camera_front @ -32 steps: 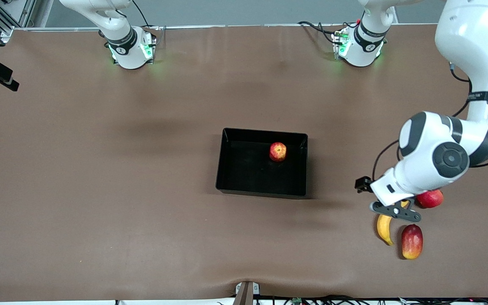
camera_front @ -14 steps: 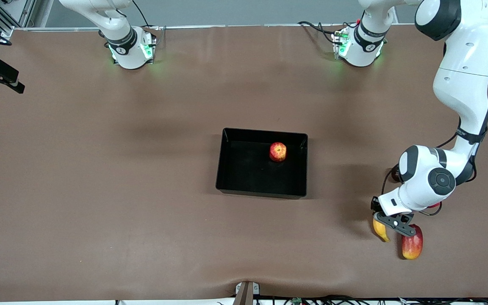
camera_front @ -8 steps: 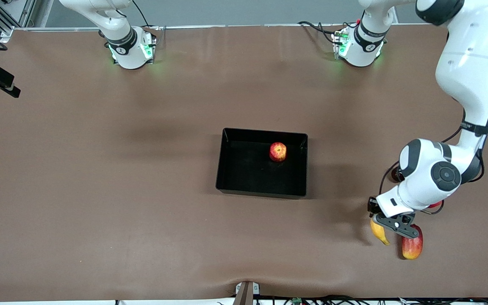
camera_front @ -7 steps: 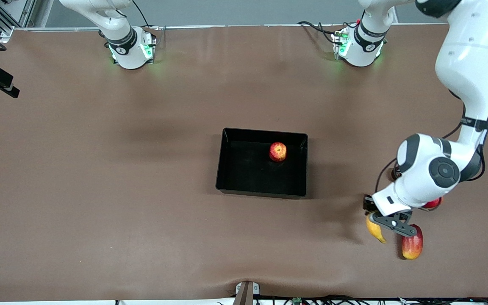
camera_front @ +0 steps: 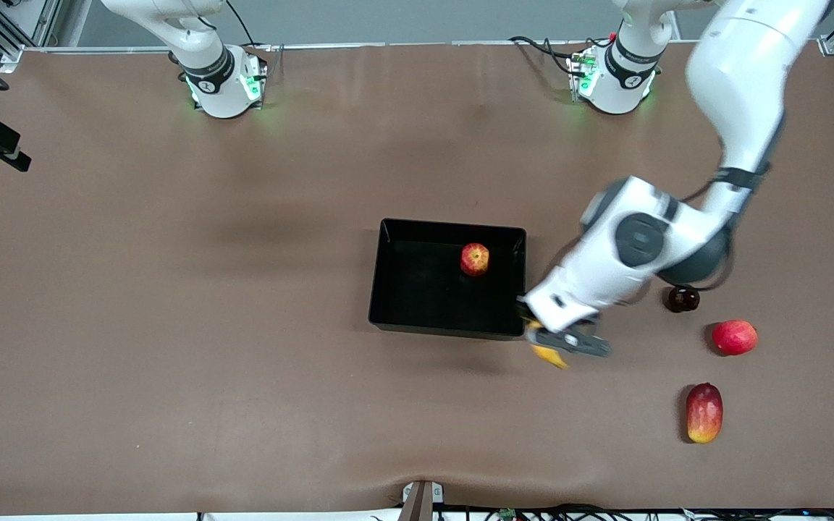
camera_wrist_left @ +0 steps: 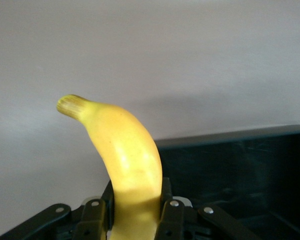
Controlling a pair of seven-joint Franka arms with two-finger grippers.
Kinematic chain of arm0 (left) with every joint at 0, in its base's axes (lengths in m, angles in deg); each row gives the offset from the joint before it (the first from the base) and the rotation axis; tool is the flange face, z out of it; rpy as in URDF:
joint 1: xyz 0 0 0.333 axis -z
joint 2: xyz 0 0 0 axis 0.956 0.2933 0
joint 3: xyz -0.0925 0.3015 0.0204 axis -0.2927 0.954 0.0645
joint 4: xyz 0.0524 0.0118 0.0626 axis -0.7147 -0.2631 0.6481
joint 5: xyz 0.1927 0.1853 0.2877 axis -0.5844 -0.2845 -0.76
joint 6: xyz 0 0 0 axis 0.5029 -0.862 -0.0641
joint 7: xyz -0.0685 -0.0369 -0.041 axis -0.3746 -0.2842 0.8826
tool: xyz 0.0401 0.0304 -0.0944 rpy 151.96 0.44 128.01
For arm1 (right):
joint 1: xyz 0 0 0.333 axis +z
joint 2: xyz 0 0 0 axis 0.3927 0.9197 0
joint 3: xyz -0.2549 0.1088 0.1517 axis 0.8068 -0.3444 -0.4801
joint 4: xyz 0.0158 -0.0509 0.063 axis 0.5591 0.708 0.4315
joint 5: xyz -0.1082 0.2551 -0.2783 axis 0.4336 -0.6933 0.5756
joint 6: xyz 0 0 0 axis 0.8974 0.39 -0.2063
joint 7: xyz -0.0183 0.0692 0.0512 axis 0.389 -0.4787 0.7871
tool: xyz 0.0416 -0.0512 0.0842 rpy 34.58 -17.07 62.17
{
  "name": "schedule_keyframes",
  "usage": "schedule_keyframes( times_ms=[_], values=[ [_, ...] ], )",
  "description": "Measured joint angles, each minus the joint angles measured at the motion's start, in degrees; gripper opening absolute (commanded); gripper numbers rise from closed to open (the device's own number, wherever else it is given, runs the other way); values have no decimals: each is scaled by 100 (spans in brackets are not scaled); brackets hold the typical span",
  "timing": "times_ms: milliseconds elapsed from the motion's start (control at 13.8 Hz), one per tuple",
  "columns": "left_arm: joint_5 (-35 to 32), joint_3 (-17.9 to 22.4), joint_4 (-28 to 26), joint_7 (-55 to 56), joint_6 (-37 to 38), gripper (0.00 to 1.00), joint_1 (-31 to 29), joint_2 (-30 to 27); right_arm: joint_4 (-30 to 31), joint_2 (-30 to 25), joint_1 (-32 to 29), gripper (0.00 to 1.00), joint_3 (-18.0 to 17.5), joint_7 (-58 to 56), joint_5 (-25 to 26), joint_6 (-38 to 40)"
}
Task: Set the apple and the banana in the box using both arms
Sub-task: 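Carry the banana with the left gripper into the black tray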
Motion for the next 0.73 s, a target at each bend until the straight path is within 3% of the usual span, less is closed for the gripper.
schedule_keyframes(
  times_ms=[436,727],
  values=[
    [0,141,340,1581,-1,0,1343,298,40,10,-74,100,12,-13,0,15],
    [0,1050,654,1835,-104,0,2399,598,40,10,-76,100,10,-17,0,17]
  ],
)
